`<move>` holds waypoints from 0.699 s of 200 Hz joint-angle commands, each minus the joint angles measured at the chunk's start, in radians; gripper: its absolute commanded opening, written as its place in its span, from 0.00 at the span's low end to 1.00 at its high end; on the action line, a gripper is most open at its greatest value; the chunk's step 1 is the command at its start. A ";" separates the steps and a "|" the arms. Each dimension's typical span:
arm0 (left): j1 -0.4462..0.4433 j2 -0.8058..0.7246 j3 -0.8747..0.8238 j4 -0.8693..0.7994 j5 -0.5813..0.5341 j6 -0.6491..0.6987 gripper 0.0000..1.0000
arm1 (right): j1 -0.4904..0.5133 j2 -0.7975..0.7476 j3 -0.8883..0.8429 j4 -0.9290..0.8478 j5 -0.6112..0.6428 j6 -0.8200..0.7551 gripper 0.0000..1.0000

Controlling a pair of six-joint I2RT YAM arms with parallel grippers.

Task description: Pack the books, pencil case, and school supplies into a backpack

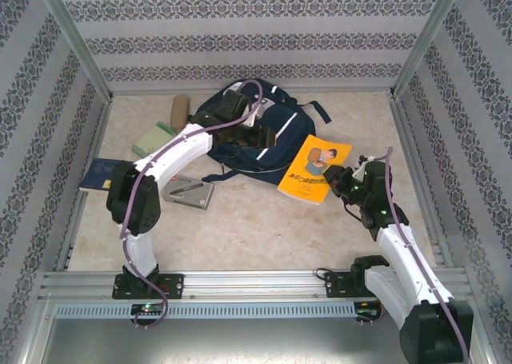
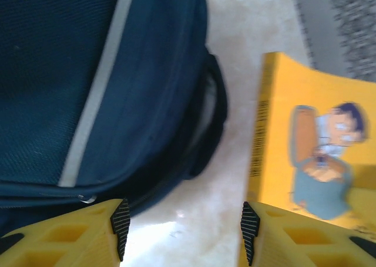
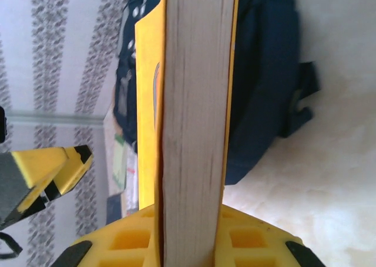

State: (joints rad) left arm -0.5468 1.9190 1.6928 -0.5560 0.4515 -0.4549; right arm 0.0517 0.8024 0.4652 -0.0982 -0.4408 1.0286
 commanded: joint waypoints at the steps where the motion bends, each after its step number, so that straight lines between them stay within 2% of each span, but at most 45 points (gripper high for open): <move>1: -0.058 0.067 0.112 -0.118 -0.182 0.139 0.54 | -0.022 -0.048 0.001 -0.018 0.058 -0.039 0.00; 69: -0.183 0.314 0.388 -0.153 -0.508 0.287 0.52 | -0.053 -0.049 0.007 -0.041 0.026 -0.040 0.00; 140: -0.196 0.547 0.616 -0.229 -0.644 0.322 0.51 | -0.053 -0.069 -0.013 -0.044 0.009 -0.016 0.00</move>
State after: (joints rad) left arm -0.7395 2.4088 2.2417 -0.7113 -0.1055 -0.1734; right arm 0.0036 0.7609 0.4610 -0.1913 -0.4076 0.9977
